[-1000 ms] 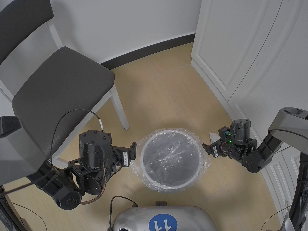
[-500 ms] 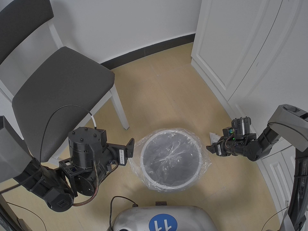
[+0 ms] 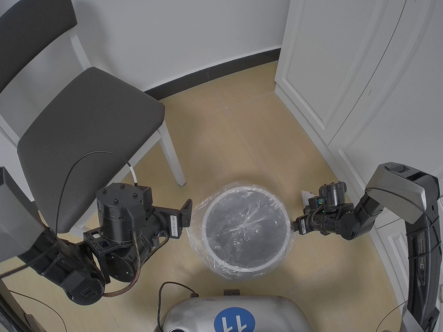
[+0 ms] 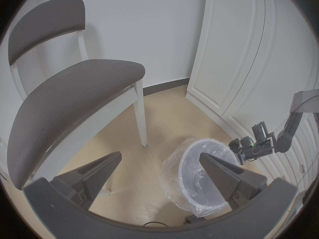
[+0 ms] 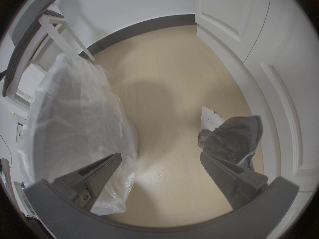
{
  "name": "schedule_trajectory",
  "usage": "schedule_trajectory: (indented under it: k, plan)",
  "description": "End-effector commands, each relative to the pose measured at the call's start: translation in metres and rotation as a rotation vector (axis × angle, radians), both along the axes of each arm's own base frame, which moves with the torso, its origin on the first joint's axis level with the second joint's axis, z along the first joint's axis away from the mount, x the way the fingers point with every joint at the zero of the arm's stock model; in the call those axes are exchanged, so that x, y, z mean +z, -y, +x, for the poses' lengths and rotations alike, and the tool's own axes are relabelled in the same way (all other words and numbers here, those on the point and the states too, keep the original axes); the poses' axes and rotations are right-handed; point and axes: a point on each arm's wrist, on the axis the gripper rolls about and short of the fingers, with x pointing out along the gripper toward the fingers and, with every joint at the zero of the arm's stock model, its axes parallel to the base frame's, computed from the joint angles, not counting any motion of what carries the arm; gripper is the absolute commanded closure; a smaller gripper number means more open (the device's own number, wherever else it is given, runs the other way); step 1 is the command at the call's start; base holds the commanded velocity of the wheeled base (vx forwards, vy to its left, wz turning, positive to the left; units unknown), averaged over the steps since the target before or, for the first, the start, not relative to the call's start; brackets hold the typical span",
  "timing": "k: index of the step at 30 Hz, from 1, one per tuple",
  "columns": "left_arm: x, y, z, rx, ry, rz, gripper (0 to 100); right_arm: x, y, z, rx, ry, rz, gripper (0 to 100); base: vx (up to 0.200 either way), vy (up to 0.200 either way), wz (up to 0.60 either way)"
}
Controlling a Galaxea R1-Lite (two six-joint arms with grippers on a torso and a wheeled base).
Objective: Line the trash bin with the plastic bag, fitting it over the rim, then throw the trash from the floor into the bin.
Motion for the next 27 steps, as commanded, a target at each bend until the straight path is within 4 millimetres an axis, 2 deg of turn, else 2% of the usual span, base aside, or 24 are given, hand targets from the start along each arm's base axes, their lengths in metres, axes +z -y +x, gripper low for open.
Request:
schedule_trajectory:
  k: [1, 6, 10, 20, 27]
  plan:
    - [-0.001, 0.000, 0.000, 0.000, -0.002, 0.001, 0, -0.026, -0.004, 0.005, -0.005, -0.038, 0.003, 0, 0.000, 0.000, 0.00]
    - [-0.001, 0.000, 0.001, 0.000, -0.002, 0.001, 0, -0.035, -0.011, 0.014, -0.038, -0.044, 0.060, 0, 0.000, 0.000, 0.00]
    - [-0.002, 0.001, 0.001, 0.000, -0.004, 0.003, 0, -0.035, -0.014, 0.018, -0.057, -0.012, 0.103, 0, 0.000, 0.000, 0.00]
    - [-0.003, 0.000, 0.000, 0.001, -0.007, 0.002, 0, -0.036, -0.016, 0.018, -0.060, 0.004, 0.103, 0, 0.000, 0.000, 0.00]
    - [0.000, 0.000, -0.001, -0.002, -0.002, -0.002, 0, -0.013, -0.007, 0.011, -0.049, 0.098, 0.027, 0, 0.000, 0.000, 0.00]
